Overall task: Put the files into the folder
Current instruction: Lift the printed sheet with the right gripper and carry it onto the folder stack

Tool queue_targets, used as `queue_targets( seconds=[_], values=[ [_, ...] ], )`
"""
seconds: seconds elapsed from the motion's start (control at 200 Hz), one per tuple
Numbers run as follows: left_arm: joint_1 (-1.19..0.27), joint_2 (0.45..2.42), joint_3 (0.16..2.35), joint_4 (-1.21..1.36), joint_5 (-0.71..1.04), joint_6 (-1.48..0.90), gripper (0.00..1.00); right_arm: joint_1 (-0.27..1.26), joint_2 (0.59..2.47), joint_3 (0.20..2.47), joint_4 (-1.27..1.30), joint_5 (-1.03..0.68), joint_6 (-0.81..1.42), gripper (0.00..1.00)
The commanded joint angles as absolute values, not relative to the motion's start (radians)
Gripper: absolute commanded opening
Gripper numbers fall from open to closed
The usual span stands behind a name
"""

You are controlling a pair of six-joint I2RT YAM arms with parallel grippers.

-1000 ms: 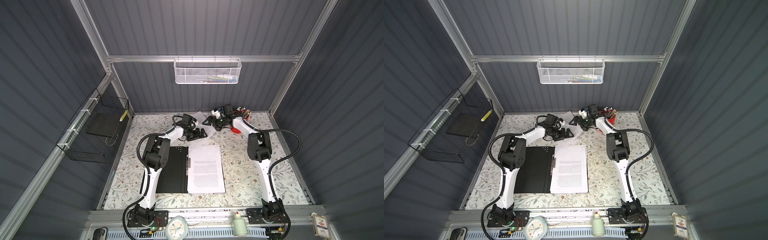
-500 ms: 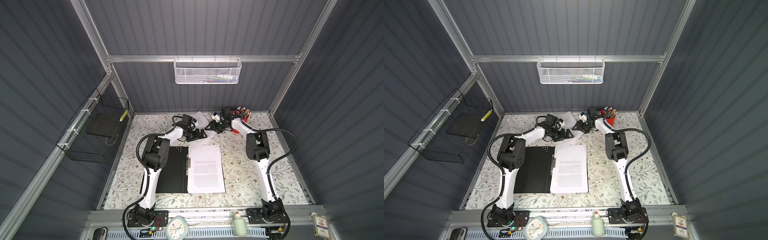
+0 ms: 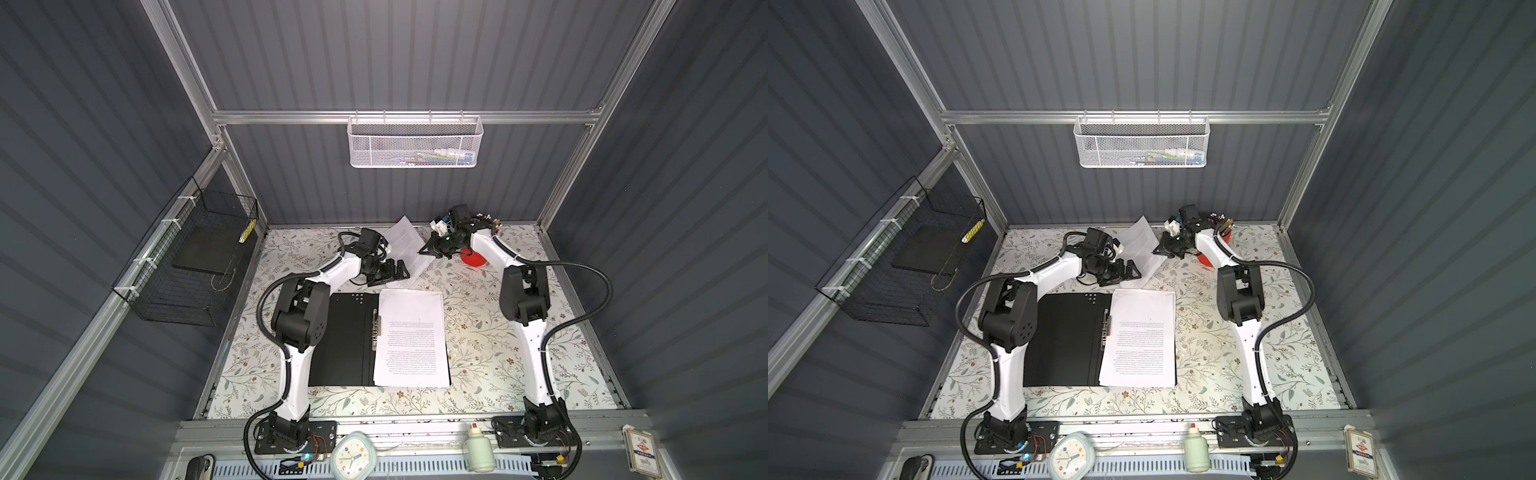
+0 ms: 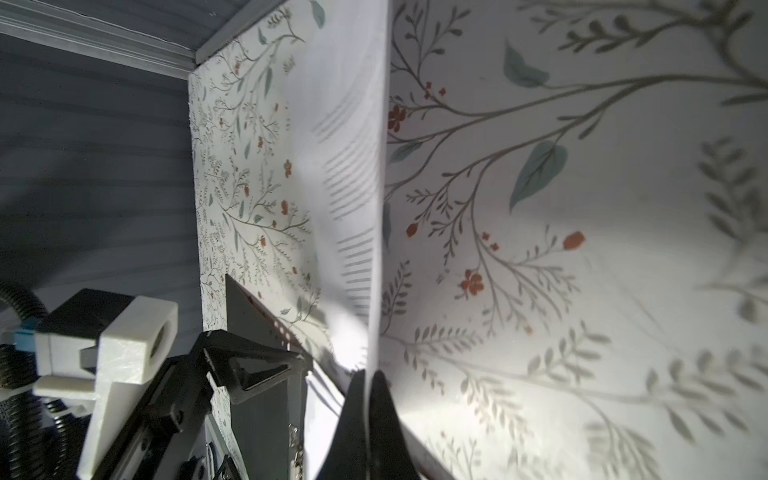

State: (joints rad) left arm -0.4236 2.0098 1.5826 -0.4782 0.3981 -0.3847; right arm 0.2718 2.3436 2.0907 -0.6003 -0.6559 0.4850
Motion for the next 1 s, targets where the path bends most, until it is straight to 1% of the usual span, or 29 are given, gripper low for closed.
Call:
queue_targets(
  seconds=[0.0, 0.085, 0.135, 0.285, 0.425, 0.485, 0.565, 0.665, 0.77, 0.785, 0.82, 0.9, 0.995],
  values=[
    [-0.417, 1.779, 1.526, -0.514, 0.225, -0.361, 1.00, 0.277, 2.145, 2.025, -0.521, -0.599, 0.552, 0.00],
    [-0.416, 1.653, 1.430, -0.522, 0.123, -0.346, 1.00, 0.294, 2.058, 1.983, -0.511, -0.568, 0.563, 0.00],
    [-0.411, 1.592, 1.361, -0.531, 0.093, -0.341, 1.00, 0.310, 2.018, 1.968, -0.514, -0.538, 0.562, 0.00],
    [-0.410, 1.465, 1.247, -0.579, 0.086, -0.328, 1.00, 0.352, 1.950, 1.957, -0.542, -0.510, 0.570, 0.00],
    [-0.406, 1.393, 1.182, -0.629, 0.062, -0.315, 1.00, 0.439, 1.821, 1.866, -0.537, -0.467, 0.577, 0.00],
    [-0.405, 1.370, 1.156, -0.631, 0.060, -0.308, 1.00, 0.463, 1.746, 1.791, -0.507, -0.455, 0.592, 0.00],
    [-0.401, 1.346, 1.126, -0.625, 0.071, -0.309, 1.00, 0.462, 1.629, 1.607, -0.422, -0.444, 0.622, 0.00],
    [-0.399, 1.339, 1.110, -0.624, 0.086, -0.308, 1.00, 0.444, 1.489, 1.357, -0.394, -0.350, 0.628, 0.00],
    [-0.397, 1.348, 1.111, -0.631, 0.118, -0.302, 1.00, 0.398, 1.361, 1.055, -0.275, -0.347, 0.709, 0.00],
    [-0.397, 1.348, 1.111, -0.631, 0.124, -0.303, 1.00, 0.397, 1.343, 1.013, -0.264, -0.309, 0.721, 0.00],
    [-0.397, 1.350, 1.111, -0.631, 0.136, -0.303, 1.00, 0.397, 1.306, 0.927, -0.239, -0.280, 0.752, 0.00],
    [-0.397, 1.347, 1.102, -0.624, 0.157, -0.302, 1.00, 0.401, 1.267, 0.767, -0.145, -0.277, 0.841, 0.00],
    [-0.397, 1.348, 1.090, -0.619, 0.171, -0.302, 1.00, 0.438, 1.251, 0.667, -0.082, -0.237, 0.917, 0.00]
  ],
)
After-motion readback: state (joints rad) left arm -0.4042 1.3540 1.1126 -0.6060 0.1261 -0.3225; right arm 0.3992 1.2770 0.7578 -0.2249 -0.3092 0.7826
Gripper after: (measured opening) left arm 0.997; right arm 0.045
